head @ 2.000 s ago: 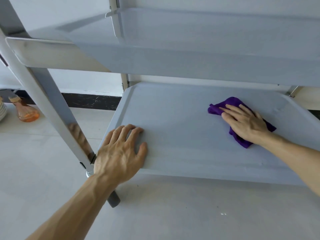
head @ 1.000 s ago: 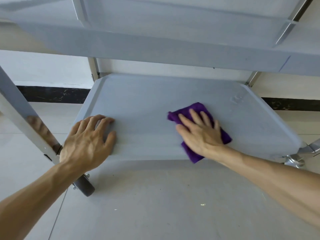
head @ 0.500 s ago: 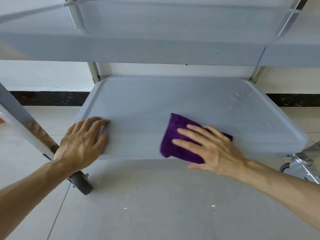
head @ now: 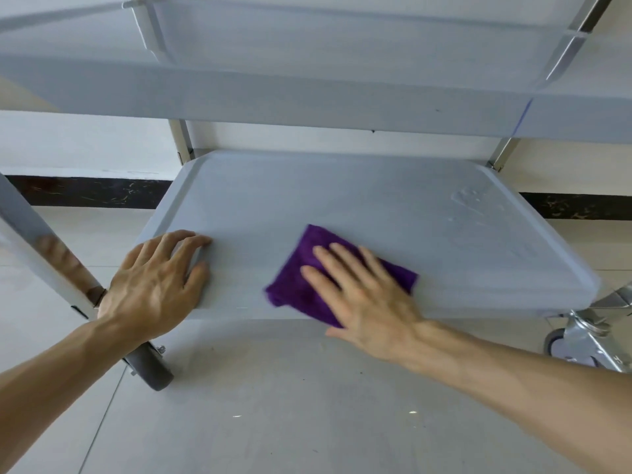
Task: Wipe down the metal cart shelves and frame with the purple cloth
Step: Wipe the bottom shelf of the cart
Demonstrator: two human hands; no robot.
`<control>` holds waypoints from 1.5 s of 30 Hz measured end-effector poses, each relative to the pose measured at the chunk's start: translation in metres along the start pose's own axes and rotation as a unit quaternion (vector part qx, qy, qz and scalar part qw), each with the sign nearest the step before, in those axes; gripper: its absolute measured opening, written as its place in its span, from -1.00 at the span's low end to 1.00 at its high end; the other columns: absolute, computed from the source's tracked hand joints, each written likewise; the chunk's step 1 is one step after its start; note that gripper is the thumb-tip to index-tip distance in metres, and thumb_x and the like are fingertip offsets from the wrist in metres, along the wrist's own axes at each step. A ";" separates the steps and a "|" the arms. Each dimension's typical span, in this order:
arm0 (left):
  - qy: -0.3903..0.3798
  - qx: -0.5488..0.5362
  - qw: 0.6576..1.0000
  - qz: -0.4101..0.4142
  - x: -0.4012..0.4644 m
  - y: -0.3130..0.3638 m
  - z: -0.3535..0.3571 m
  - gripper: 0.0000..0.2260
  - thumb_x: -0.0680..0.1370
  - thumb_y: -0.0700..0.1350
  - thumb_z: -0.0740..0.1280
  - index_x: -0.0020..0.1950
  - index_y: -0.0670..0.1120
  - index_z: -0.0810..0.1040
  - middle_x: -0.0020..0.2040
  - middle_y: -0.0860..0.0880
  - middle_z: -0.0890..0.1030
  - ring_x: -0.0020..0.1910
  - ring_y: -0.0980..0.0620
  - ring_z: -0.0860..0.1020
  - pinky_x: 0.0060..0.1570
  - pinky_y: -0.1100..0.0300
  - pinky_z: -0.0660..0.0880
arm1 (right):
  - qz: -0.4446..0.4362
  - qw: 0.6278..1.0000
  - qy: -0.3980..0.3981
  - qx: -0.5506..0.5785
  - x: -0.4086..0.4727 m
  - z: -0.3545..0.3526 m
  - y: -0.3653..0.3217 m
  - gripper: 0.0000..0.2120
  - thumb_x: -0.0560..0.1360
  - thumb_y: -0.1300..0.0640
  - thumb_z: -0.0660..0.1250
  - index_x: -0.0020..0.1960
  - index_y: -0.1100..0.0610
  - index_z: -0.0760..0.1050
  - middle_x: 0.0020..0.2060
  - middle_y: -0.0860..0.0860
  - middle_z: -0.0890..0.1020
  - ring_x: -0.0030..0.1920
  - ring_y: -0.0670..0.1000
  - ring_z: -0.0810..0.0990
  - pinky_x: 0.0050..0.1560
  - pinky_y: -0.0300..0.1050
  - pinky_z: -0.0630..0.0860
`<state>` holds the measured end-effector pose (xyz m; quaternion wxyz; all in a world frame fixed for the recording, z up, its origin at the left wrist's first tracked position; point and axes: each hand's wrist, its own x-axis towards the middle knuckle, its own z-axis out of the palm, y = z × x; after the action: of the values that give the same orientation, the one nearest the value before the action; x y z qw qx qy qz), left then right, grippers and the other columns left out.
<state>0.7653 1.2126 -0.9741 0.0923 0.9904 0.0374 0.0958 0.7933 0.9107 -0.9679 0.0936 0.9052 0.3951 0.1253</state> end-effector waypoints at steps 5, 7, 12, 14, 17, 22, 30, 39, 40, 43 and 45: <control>-0.018 0.013 1.000 0.022 0.000 -0.004 -0.001 -0.45 0.60 0.19 -0.11 0.48 0.04 0.35 0.45 0.02 0.40 0.42 -0.07 0.35 0.41 -0.07 0.29 | -0.018 1.000 -0.012 0.012 0.033 0.006 -0.033 -0.10 0.46 0.03 0.49 0.60 0.05 -0.01 0.59 0.20 0.03 0.58 0.24 0.04 0.50 0.30 0.11; -0.006 0.013 0.999 0.045 -0.001 -0.007 0.001 -0.44 0.64 0.18 -0.09 0.50 -0.05 0.38 0.45 -0.03 0.43 0.42 -0.09 0.39 0.39 -0.06 0.32 | -0.041 0.999 0.016 0.032 0.017 0.009 -0.013 -0.18 0.49 0.18 0.42 0.60 -0.01 0.06 0.60 0.14 0.09 0.58 0.17 0.08 0.51 0.25 0.13; -0.035 0.052 0.997 0.038 0.003 -0.020 0.004 -0.40 0.62 0.21 -0.20 0.43 -0.01 0.42 0.47 0.03 0.38 0.44 -0.10 0.35 0.37 -0.13 0.34 | -0.055 0.990 0.131 0.005 -0.058 0.029 0.067 -0.38 0.54 0.41 0.17 0.54 0.00 0.30 0.53 0.09 0.31 0.53 0.12 0.28 0.43 0.22 0.31; -0.052 0.084 0.993 0.070 0.004 -0.029 0.009 -0.36 0.62 0.25 -0.24 0.40 0.00 0.44 0.48 0.04 0.35 0.44 -0.09 0.34 0.35 -0.14 0.35 | -0.046 0.989 0.137 -0.002 -0.093 0.035 0.108 -0.39 0.53 0.40 0.23 0.52 0.03 0.33 0.52 0.08 0.32 0.52 0.11 0.29 0.41 0.21 0.34; -0.015 0.170 0.979 0.115 0.001 -0.035 0.007 -0.52 0.61 0.31 -0.24 0.41 0.31 0.27 0.40 0.24 0.32 0.40 -0.06 0.36 0.30 -0.17 0.39 | -0.024 0.993 0.114 0.002 -0.138 0.035 0.160 -0.42 0.51 0.20 0.43 0.49 0.06 0.37 0.51 0.07 0.35 0.51 0.10 0.32 0.38 0.21 0.39; -0.100 0.087 0.989 0.069 0.001 -0.013 -0.009 -0.62 0.69 -0.01 -0.07 0.35 -0.12 0.40 0.42 -0.17 0.43 0.37 -0.28 0.42 0.19 -0.23 0.46 | 0.027 0.996 0.086 0.017 -0.154 0.038 0.180 -0.37 0.45 0.06 0.51 0.47 0.08 0.41 0.49 0.08 0.38 0.48 0.10 0.36 0.39 0.20 0.38; -0.067 -0.003 0.997 0.047 0.019 0.102 -0.021 -0.57 0.57 -0.07 0.37 0.43 -0.07 0.44 0.42 -0.13 0.41 0.20 -0.23 0.55 0.29 -0.17 0.41 | 0.071 0.996 0.031 0.033 -0.152 0.029 0.172 -0.25 0.38 -0.10 0.54 0.49 0.04 0.38 0.50 0.07 0.37 0.49 0.09 0.34 0.41 0.18 0.36; -0.061 -0.040 0.977 0.202 0.025 0.214 0.033 -0.46 0.58 0.14 -0.08 0.46 0.04 0.43 0.45 -0.01 0.42 0.45 -0.10 0.35 0.44 -0.05 0.23 | 0.184 0.973 -0.023 0.135 -0.147 0.019 0.143 -0.35 0.51 -0.50 -0.15 0.54 -0.31 0.10 0.60 -0.05 0.12 0.60 -0.01 0.02 0.55 0.18 -0.04; -0.050 -0.042 0.978 0.198 0.024 0.214 0.035 -0.48 0.59 0.12 -0.06 0.43 0.04 0.46 0.42 0.00 0.46 0.43 -0.10 0.37 0.42 -0.06 0.25 | 0.194 0.971 -0.013 0.137 -0.145 0.020 0.138 -0.41 0.54 -0.46 -0.16 0.52 -0.35 0.11 0.60 -0.04 0.14 0.60 0.01 0.03 0.54 0.20 -0.04; -0.050 -0.029 0.978 0.198 0.024 0.209 0.037 -0.51 0.59 0.12 -0.02 0.42 0.05 0.48 0.41 0.02 0.48 0.41 -0.12 0.40 0.41 -0.11 0.30 | 0.193 0.976 0.012 0.095 -0.144 0.028 0.134 -0.50 0.61 -0.36 -0.10 0.49 -0.33 0.23 0.57 -0.02 0.24 0.57 0.04 0.14 0.52 0.20 0.07; -0.059 -0.016 0.976 0.207 0.028 0.206 0.033 -0.50 0.59 0.16 -0.03 0.42 0.08 0.47 0.41 0.05 0.48 0.42 -0.10 0.41 0.40 -0.11 0.32 | 0.176 0.979 0.014 0.099 -0.147 0.030 0.150 -0.52 0.62 -0.33 -0.07 0.48 -0.29 0.29 0.55 -0.07 0.28 0.56 0.00 0.19 0.50 0.11 0.13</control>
<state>0.8109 1.0069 -0.9620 0.0886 0.9789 -0.1757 0.0546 0.8098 0.6991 -0.9782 -0.0254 0.9634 0.2418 0.1132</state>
